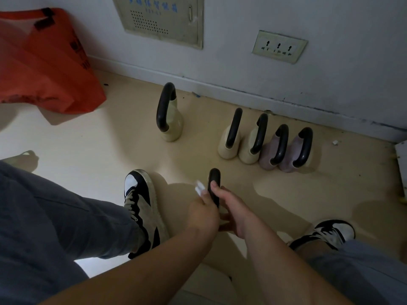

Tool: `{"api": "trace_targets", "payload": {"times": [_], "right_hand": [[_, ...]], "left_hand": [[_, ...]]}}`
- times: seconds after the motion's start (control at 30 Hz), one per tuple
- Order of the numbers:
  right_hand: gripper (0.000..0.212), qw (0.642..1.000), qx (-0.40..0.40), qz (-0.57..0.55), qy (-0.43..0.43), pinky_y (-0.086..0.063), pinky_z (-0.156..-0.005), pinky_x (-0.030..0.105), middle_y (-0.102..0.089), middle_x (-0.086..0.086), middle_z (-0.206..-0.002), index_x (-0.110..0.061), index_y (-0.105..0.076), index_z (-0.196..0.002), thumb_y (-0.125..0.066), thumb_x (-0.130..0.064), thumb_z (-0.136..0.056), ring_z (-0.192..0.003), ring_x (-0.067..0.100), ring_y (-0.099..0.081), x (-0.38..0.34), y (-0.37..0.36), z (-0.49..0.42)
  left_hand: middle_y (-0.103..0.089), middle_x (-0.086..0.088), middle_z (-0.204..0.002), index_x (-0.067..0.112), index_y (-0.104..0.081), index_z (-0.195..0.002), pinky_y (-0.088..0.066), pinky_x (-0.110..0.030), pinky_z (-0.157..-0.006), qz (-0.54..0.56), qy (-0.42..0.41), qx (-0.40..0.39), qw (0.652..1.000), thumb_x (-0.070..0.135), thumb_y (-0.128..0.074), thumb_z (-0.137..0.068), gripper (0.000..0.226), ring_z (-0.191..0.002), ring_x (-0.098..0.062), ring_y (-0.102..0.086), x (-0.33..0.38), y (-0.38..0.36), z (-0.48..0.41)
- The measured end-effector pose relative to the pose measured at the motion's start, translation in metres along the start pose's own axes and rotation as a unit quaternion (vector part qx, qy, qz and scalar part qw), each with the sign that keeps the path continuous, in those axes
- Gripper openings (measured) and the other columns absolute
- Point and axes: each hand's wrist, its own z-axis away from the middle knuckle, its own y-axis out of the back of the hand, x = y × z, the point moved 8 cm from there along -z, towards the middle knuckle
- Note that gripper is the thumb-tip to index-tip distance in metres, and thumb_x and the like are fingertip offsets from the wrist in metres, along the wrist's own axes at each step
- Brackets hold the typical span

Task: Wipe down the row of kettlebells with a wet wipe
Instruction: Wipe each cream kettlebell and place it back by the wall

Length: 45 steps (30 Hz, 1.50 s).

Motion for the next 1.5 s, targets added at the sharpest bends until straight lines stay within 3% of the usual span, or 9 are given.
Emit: {"api": "trace_targets", "payload": {"times": [0.2,0.4,0.6,0.73,0.97,1.13,1.3,1.37,1.5], "right_hand": [[0.072,0.998,-0.026,-0.003,-0.051,-0.056,-0.099,0.051,-0.076,-0.007,-0.121,-0.04,-0.077,-0.116,-0.051,-0.092,-0.073,-0.118,0.026,-0.067,-0.001,0.0,-0.002],[0.064,0.998,0.036,-0.019,-0.049,-0.055,-0.093,0.063,-0.067,-0.005,-0.13,-0.039,-0.07,-0.118,-0.027,-0.079,-0.094,-0.108,0.031,-0.055,0.004,0.016,-0.015],[0.077,0.991,0.033,-0.115,-0.06,-0.053,-0.093,0.066,-0.074,0.011,-0.12,-0.026,-0.073,-0.113,-0.022,-0.08,-0.095,-0.113,0.034,-0.066,0.01,0.024,-0.018],[0.072,0.991,0.05,-0.114,-0.052,-0.053,-0.092,0.066,-0.075,0.005,-0.115,-0.026,-0.075,-0.11,-0.027,-0.077,-0.097,-0.103,0.033,-0.064,0.008,0.028,-0.022],[0.08,0.984,0.062,-0.153,-0.073,-0.054,-0.096,0.058,-0.075,0.001,-0.118,-0.027,-0.076,-0.116,-0.023,-0.082,-0.093,-0.108,0.031,-0.067,0.02,0.022,-0.029],[0.085,0.988,0.042,-0.121,-0.084,-0.052,-0.096,0.064,-0.062,-0.003,-0.122,-0.022,-0.072,-0.12,-0.016,-0.081,-0.095,-0.11,0.032,-0.052,0.014,0.034,-0.033],[0.072,0.993,-0.002,-0.089,-0.083,-0.048,-0.105,0.06,-0.059,0.001,-0.13,-0.037,-0.067,-0.125,-0.019,-0.08,-0.096,-0.12,0.03,-0.055,0.016,0.024,-0.031],[0.066,0.994,0.006,-0.08,-0.075,-0.053,-0.099,0.059,-0.059,-0.001,-0.1,-0.031,-0.071,-0.117,-0.027,-0.076,-0.098,-0.088,0.022,-0.053,0.014,0.022,-0.031],[0.068,0.992,-0.025,-0.101,-0.076,-0.062,-0.081,0.046,-0.075,0.002,-0.101,-0.023,-0.076,-0.119,-0.044,-0.077,-0.091,-0.096,0.026,-0.067,0.009,0.015,-0.021]], "left_hand": [[-0.026,-0.008,-0.161,0.011,-0.021,-0.156,-0.028,-0.038,-0.118,-0.169,-0.229,-0.032,0.958,0.023,-0.035,-0.103,0.056,-0.147,-0.025,-0.028,0.029,-0.024,-0.015],[-0.044,-0.014,-0.145,0.007,-0.036,-0.147,-0.036,-0.039,-0.11,-0.384,-0.225,-0.086,0.891,0.034,-0.036,-0.105,0.05,-0.132,-0.029,-0.044,0.069,-0.035,-0.064],[-0.034,-0.007,-0.157,0.017,-0.05,-0.144,0.001,-0.048,-0.122,-0.621,-0.509,-0.123,0.583,0.038,-0.048,-0.097,0.052,-0.151,-0.037,0.0,0.033,-0.037,-0.014],[-0.048,-0.006,-0.149,0.016,-0.057,-0.139,0.004,-0.034,-0.122,-0.583,-0.502,-0.116,0.628,0.03,-0.039,-0.1,0.046,-0.15,-0.031,-0.015,0.062,-0.033,-0.031],[-0.05,-0.008,-0.145,0.015,-0.058,-0.137,-0.006,-0.051,-0.122,-0.689,-0.423,-0.095,0.581,0.053,-0.045,-0.087,0.063,-0.149,-0.036,-0.012,0.031,-0.055,-0.036],[-0.061,-0.012,-0.113,0.005,-0.062,-0.114,-0.044,-0.037,-0.097,-0.528,-0.291,-0.123,0.788,0.036,-0.031,-0.101,0.046,-0.111,-0.032,-0.057,0.074,-0.052,-0.087],[-0.059,-0.015,-0.127,0.004,-0.059,-0.12,-0.042,-0.033,-0.091,-0.509,-0.173,-0.11,0.836,0.036,-0.032,-0.105,0.044,-0.115,-0.031,-0.056,0.081,-0.058,-0.103],[-0.051,-0.014,-0.139,0.006,-0.053,-0.132,-0.041,-0.032,-0.1,-0.463,-0.243,-0.062,0.85,0.028,-0.04,-0.104,0.038,-0.126,-0.029,-0.051,0.074,-0.045,-0.082],[0.014,-0.008,-0.165,0.009,0.002,-0.158,-0.009,-0.033,-0.122,-0.513,-0.376,-0.093,0.766,0.016,-0.052,-0.097,0.081,-0.152,-0.03,0.011,0.026,-0.028,-0.015]]}}
